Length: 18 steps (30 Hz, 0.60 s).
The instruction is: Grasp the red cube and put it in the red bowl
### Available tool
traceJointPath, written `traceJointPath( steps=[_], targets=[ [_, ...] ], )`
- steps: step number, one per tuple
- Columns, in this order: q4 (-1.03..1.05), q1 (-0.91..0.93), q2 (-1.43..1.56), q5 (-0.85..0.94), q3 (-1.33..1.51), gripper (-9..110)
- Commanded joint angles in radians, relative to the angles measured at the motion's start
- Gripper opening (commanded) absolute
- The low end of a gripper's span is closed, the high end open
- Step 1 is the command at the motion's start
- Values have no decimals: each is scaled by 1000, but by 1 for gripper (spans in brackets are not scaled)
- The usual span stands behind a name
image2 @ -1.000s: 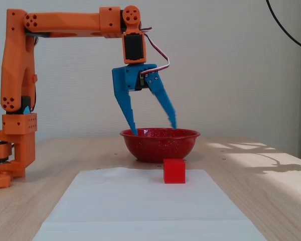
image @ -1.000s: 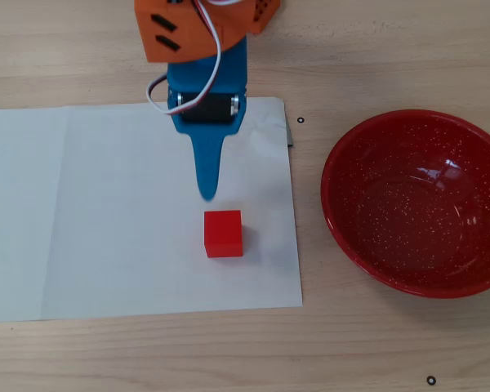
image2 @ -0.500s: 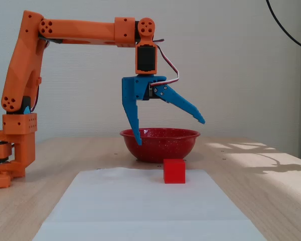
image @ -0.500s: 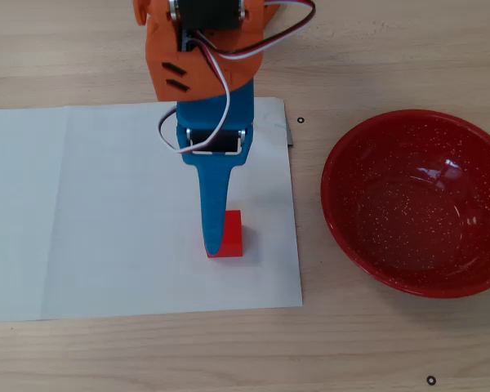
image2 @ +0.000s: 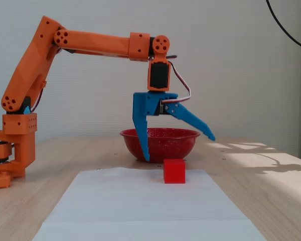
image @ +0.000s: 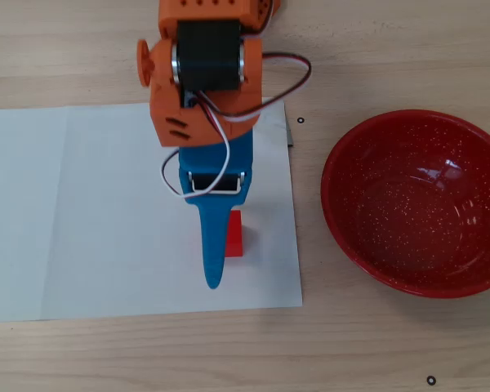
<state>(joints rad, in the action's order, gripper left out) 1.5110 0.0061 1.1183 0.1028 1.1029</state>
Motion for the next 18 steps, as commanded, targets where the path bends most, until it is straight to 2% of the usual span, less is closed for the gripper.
traceJointPath(
  steps=[1, 18],
  targets=[
    [-3, 38, 51, 3, -133, 67],
    [-26, 41, -63, 6, -175, 66]
  ],
)
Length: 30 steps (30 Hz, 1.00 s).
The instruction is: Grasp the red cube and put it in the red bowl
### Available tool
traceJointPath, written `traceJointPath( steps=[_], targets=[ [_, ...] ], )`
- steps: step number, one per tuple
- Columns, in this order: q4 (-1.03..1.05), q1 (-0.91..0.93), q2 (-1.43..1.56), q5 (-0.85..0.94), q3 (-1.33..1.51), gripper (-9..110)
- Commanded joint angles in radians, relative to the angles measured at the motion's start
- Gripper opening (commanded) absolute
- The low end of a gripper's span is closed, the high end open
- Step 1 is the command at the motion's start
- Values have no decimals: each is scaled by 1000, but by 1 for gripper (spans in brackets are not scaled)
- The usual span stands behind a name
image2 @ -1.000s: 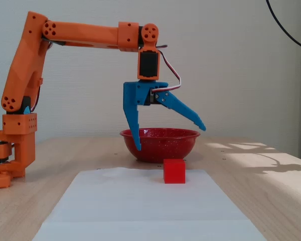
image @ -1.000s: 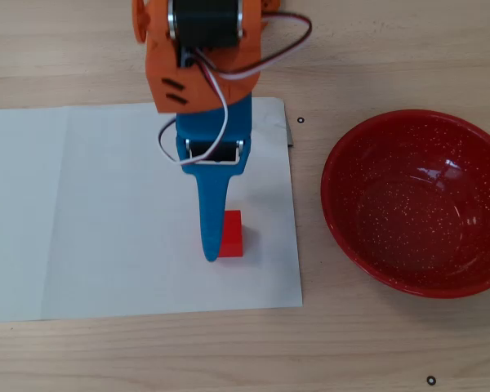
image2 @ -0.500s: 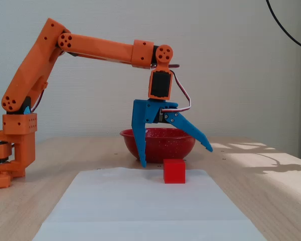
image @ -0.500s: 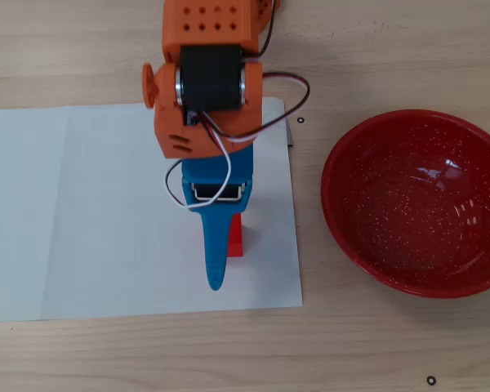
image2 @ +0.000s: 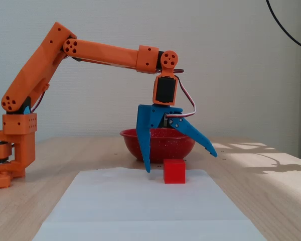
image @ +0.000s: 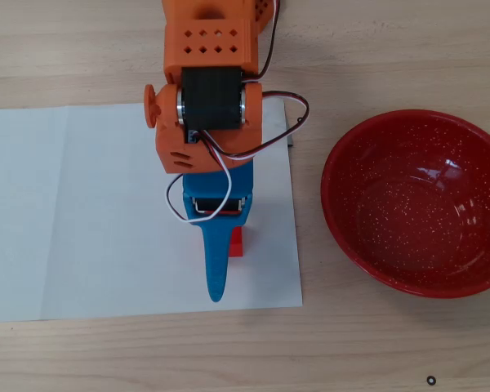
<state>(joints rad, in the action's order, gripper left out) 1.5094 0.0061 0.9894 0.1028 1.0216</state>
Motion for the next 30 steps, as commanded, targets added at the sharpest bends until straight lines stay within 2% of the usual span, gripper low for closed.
traceJointPath(
  steps=[1, 18, 21, 30],
  targets=[
    [-26, 40, 58, 6, -92, 66],
    [-57, 40, 6, 5, -94, 63],
    [-60, 37, 3, 0, -95, 60],
    [-43, 31, 3, 3, -118, 39]
  ],
)
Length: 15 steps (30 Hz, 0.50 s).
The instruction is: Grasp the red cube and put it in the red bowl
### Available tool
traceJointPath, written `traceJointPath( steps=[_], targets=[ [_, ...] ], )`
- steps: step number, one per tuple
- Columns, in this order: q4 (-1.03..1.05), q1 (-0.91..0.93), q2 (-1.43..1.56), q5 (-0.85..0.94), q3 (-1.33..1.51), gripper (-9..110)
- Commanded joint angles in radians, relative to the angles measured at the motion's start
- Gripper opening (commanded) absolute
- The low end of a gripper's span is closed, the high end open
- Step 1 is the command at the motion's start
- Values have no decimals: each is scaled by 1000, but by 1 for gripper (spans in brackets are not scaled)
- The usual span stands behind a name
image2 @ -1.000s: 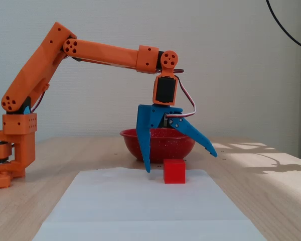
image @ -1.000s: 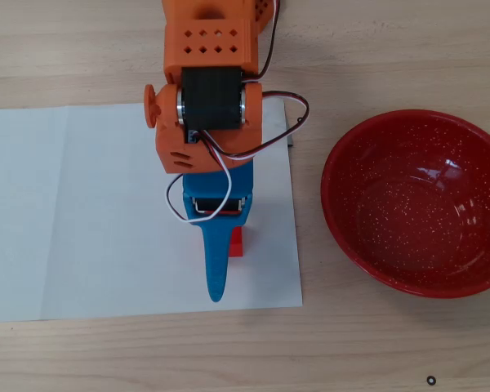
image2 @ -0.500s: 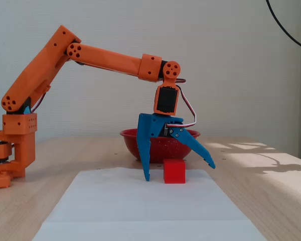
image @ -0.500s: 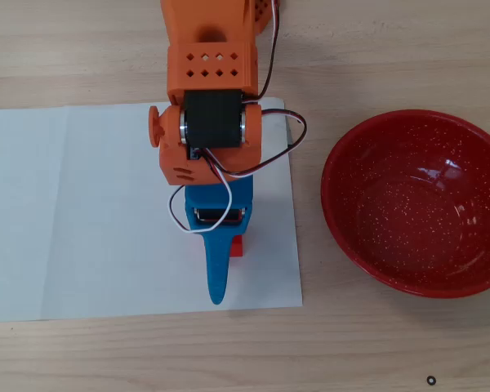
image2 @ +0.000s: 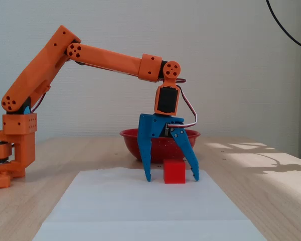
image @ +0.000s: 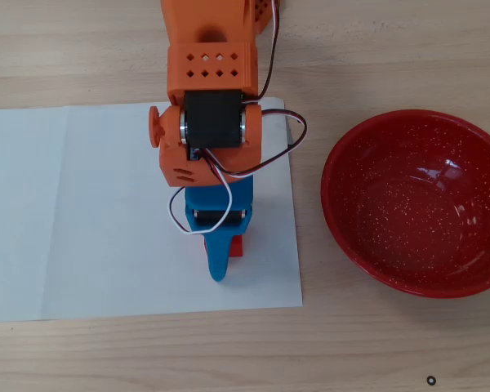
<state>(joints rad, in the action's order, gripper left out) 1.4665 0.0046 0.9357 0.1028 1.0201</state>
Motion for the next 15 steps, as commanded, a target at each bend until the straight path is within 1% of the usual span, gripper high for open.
traceJointPath(
  steps=[1, 7, 10, 14, 15],
  targets=[
    [5, 32, 57, 3, -120, 38],
    [12, 32, 67, -3, -132, 26],
    [25, 31, 72, -5, -144, 17],
    [48, 29, 78, -3, -164, 0],
    [63, 28, 80, 2, -175, 0]
  ],
)
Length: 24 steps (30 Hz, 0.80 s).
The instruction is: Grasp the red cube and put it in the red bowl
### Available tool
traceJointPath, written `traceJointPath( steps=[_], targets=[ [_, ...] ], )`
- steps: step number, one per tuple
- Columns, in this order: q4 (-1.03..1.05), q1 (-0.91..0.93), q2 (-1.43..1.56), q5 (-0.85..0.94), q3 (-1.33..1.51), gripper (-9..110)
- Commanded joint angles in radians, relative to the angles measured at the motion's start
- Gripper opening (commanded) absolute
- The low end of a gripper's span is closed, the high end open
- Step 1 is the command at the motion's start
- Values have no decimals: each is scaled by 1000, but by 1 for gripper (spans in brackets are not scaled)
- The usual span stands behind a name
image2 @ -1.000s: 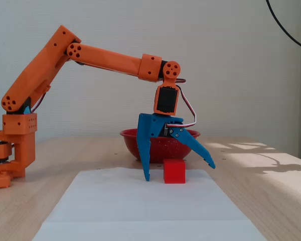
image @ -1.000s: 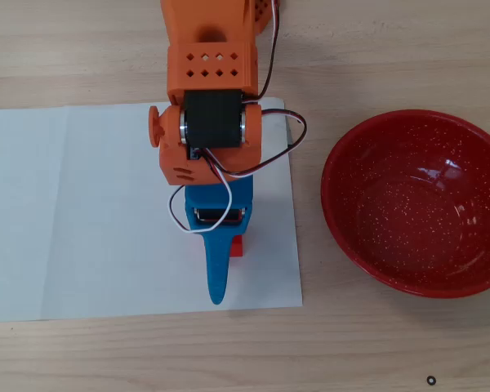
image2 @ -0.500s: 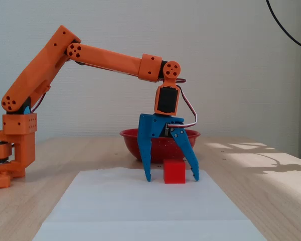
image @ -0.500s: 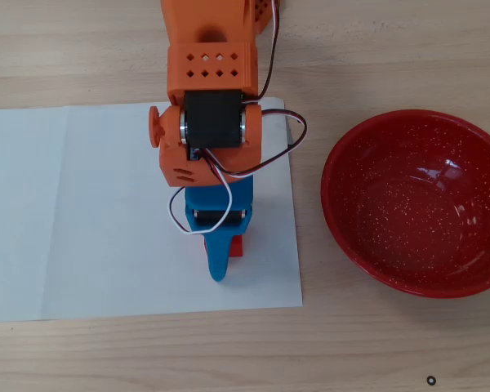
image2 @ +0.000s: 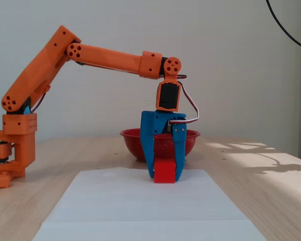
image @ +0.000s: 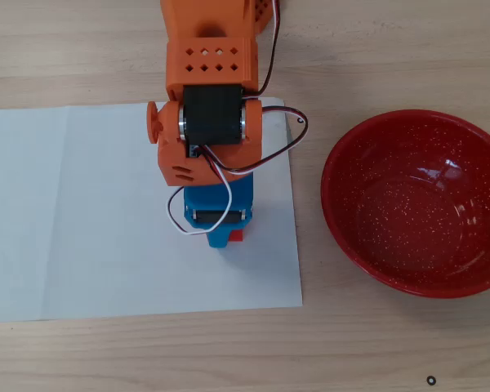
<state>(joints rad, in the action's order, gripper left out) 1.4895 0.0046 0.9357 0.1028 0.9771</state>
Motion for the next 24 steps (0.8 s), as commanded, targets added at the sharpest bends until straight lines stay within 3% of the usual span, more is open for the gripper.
traceJointPath(
  steps=[1, 13, 24],
  targets=[
    [58, 28, 83, 6, -146, 0],
    [342, 26, 229, 43, -407, 0],
    [431, 84, 491, 78, -380, 0]
  ],
)
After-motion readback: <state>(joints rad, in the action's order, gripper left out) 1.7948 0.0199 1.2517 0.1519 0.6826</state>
